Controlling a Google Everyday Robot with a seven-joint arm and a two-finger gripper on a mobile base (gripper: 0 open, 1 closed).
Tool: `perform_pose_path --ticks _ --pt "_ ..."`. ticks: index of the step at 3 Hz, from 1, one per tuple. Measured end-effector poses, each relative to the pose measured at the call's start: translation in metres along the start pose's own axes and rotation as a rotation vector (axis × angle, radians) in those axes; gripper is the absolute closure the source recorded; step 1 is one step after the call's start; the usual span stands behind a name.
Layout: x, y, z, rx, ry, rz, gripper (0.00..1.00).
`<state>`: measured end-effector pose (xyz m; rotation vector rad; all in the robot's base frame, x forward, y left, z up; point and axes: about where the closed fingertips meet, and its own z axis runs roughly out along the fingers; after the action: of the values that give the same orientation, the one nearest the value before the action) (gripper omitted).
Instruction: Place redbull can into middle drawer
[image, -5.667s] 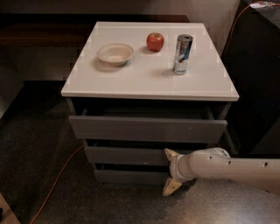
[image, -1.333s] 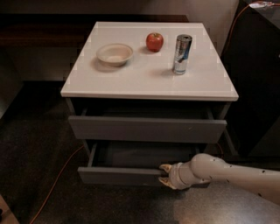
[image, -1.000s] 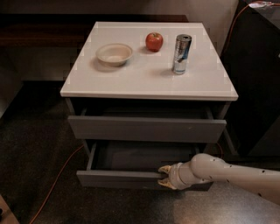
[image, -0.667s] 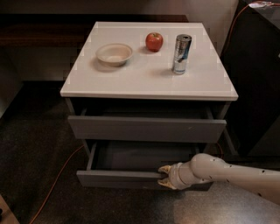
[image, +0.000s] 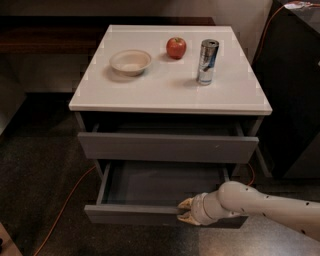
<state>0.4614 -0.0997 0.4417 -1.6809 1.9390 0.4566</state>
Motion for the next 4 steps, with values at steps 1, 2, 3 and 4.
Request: perform_pose_path --ticks 1,2,3,4 --pt "0.000 0.000 0.000 0.000 0.000 0.000 1.00" --pt "-0.011 0.026 0.001 -0.034 -0.030 0.009 1.00" --pt "-0.010 0.026 0.001 -0.034 -0.030 0.009 1.00" --pt "-0.018 0.043 0.000 -0.055 -0.050 0.017 1.00"
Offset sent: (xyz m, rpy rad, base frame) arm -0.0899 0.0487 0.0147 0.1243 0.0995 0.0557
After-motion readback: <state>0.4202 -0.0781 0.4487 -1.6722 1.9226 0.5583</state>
